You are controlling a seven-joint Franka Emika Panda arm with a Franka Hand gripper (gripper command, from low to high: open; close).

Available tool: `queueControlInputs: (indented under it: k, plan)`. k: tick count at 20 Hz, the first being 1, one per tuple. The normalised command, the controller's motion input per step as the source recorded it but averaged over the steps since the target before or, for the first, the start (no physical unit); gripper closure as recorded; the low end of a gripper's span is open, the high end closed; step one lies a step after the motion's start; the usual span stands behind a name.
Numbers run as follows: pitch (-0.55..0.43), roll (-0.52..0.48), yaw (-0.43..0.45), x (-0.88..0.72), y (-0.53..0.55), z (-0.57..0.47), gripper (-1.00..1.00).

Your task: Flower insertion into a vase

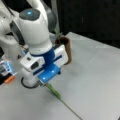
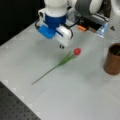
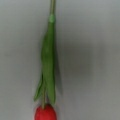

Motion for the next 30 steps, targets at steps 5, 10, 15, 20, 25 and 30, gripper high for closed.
queueControlInputs:
  k: [5,10,15,20,25,30]
  plan:
    - [0.136,-0.042,0.213,0.29,0.07,-0.25,-1.00]
    - [0.134,-0.028,0.222,0.35,-0.02,-0.26,-1.00]
    - [0.129,-0.062,0.216,0.32,-0.09,-0.16,-1.00]
    - [0.100,-0.102,0.199,0.24,-0.09,-0.23,-1.00]
    - [0.051,-0.155,0.181,0.21,-0.04,-0.28,-1.00]
    - [0.052,-0.182,0.172,0.16,-0.06,-0.12,-1.00]
